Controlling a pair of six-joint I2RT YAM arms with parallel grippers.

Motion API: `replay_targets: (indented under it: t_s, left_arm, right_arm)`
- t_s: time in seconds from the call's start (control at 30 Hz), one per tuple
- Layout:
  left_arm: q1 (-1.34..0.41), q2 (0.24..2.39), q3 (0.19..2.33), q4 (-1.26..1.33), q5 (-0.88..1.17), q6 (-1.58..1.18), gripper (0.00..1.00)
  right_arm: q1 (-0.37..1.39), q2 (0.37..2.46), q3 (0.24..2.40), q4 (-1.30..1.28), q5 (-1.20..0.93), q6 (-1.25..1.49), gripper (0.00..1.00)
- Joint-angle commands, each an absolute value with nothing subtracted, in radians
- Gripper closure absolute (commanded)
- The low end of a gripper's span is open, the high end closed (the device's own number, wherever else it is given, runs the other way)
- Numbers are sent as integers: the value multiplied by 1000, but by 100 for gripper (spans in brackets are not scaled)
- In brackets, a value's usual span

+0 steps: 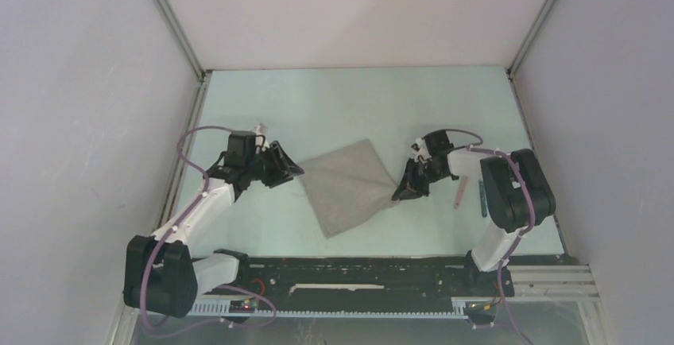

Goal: Fold the napkin into a case and place the utensils inside
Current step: Move the lower triangle-folded napkin to the center of the board, then smooth out the lower triangle-folded napkin at the center of the board.

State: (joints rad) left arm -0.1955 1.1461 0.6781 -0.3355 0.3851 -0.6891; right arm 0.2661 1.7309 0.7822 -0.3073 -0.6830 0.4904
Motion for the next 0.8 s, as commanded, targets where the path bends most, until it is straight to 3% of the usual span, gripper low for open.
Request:
replay_targets:
  t_s: [0.0, 0.2, 0.3, 0.53, 0.77]
  left_arm:
    - [-170, 1126, 687, -309, 442, -644, 49]
    - [-160, 1117, 663, -299, 460, -638, 49]
    - [-149, 1114, 660, -299, 459, -626, 49]
    - [-124, 1156, 666, -281, 466, -623, 47]
    - [-62, 1134, 661, -284, 463, -632, 46]
  right_arm:
    - [187, 1757, 896, -535, -518, 338, 79]
    - [203, 1647, 1051, -625, -287, 350, 46]
    - [269, 1554, 1112, -663, -173, 347, 36]
    - [604, 1508, 1174, -761, 175, 363, 31]
    - [987, 1703, 1303, -689, 194, 441, 33]
